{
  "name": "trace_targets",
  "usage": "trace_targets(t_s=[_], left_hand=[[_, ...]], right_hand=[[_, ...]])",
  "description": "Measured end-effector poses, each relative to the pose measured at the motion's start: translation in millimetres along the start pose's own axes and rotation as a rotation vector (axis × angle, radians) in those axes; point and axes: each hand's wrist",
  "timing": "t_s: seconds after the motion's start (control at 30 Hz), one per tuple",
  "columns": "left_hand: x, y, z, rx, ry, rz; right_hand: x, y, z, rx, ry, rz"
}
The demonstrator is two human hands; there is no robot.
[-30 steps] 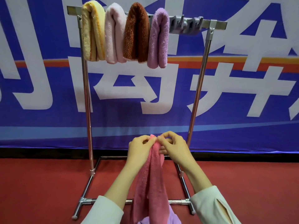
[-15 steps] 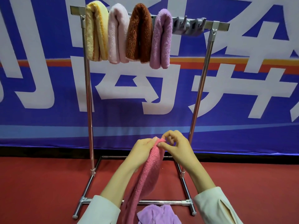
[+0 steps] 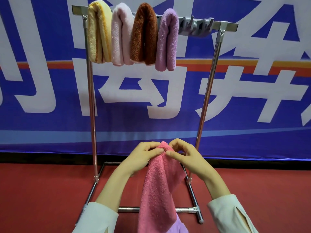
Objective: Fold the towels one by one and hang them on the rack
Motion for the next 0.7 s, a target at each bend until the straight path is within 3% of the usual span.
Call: trace_targets(t_s=[0.17,0.37,0.53,0.7], left_hand=[[-5,-4,-3,-0.191,0.152,-0.064],[-5,2,1,-0.223,0.239,-0.121],[-2,-1,19,-0.252,0.326,-0.096],[-1,-13,28,-0.342,0.355,-0.036]], right_hand=[[1,9,-11,-0.031,0.025,-0.031],[-1,19,-24,-0.096,-0.066,-0.108],[3,30,-15,0.301,-0.171,-0.247],[5,17,-1,0.683,-0.221,-0.224]])
Point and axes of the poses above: each hand's wrist, its own x-axis away from the middle knuckle, its own z-axis out of the back of the hand, y = z × x, and after that the axes turned 4 degrees about -y, right-handed
